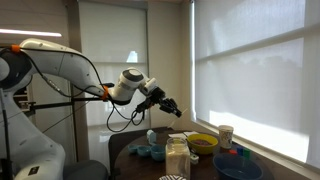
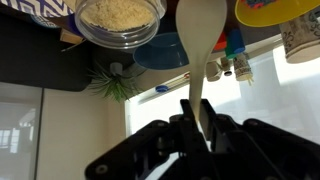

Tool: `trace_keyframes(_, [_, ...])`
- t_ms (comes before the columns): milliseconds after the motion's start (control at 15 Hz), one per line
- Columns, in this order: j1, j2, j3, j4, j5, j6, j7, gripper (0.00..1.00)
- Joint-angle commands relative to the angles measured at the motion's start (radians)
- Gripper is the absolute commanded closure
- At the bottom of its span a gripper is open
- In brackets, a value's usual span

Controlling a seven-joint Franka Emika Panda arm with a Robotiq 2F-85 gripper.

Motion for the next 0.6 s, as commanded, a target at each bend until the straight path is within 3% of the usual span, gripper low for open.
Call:
trace_keyframes(0, [-0.056,-0.010,-0.001,-0.027,-0.083,0.039,-0.016,0.97])
trace_keyframes(267, [-0.096,-0.002,-0.032,-0.056,-0.177,0.025,-0.024,0.97])
trace_keyframes(533, [-0.096,0.005,-0.057,-0.095,-0.188,0.026,-0.049,0.97])
